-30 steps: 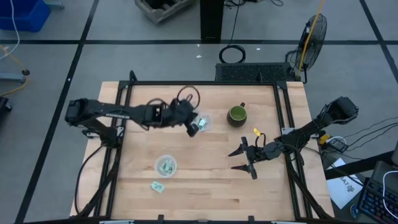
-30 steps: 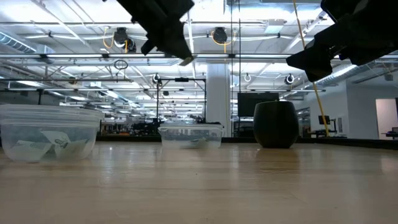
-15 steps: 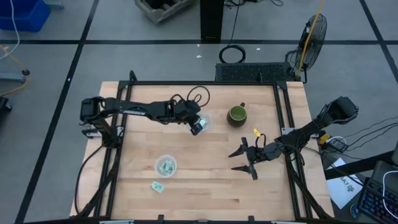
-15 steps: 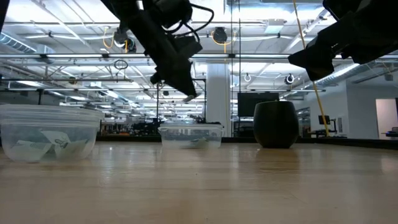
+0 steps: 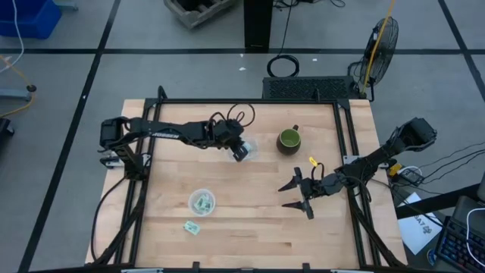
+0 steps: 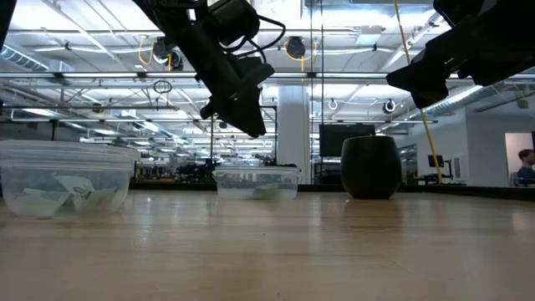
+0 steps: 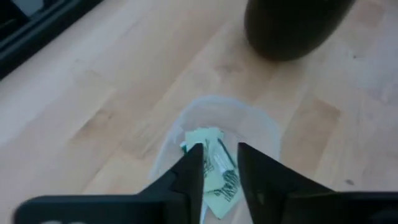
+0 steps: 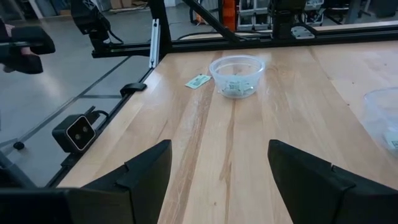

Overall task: Pick and place Stevia / Truvia into bins
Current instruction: Put the stevia packet into the round container

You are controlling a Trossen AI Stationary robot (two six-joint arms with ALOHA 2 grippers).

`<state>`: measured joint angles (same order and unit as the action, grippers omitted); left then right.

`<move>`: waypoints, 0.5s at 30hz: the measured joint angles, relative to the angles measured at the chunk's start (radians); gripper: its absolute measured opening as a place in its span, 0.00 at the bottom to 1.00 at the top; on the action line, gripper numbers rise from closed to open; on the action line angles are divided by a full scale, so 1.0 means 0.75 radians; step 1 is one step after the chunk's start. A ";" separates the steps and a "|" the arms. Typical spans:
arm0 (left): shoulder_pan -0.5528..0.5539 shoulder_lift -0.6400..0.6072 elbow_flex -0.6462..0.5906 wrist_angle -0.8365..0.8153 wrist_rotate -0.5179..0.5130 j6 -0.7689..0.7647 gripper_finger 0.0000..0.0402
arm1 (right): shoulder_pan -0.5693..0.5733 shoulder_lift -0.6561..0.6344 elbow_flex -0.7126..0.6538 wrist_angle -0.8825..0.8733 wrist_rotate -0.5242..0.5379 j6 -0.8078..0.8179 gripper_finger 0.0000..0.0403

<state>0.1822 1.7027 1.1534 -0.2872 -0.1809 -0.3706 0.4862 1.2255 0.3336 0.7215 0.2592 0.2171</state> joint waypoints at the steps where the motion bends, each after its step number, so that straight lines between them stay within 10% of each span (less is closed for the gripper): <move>1: 0.000 0.000 0.000 0.000 -0.010 -0.003 0.28 | 0.000 0.000 0.000 -0.003 0.000 0.003 0.64; 9: -0.057 -0.029 0.000 -0.203 0.167 -0.114 0.46 | 0.000 0.000 0.000 -0.010 -0.002 0.011 0.64; 15: -0.370 -0.207 0.000 -0.496 -0.037 -0.259 0.48 | 0.022 0.000 -0.007 -0.017 -0.001 0.033 0.64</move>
<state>-0.0951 1.5471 1.1534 -0.6594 -0.2083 -0.5650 0.5024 1.2252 0.3283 0.7085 0.2583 0.2422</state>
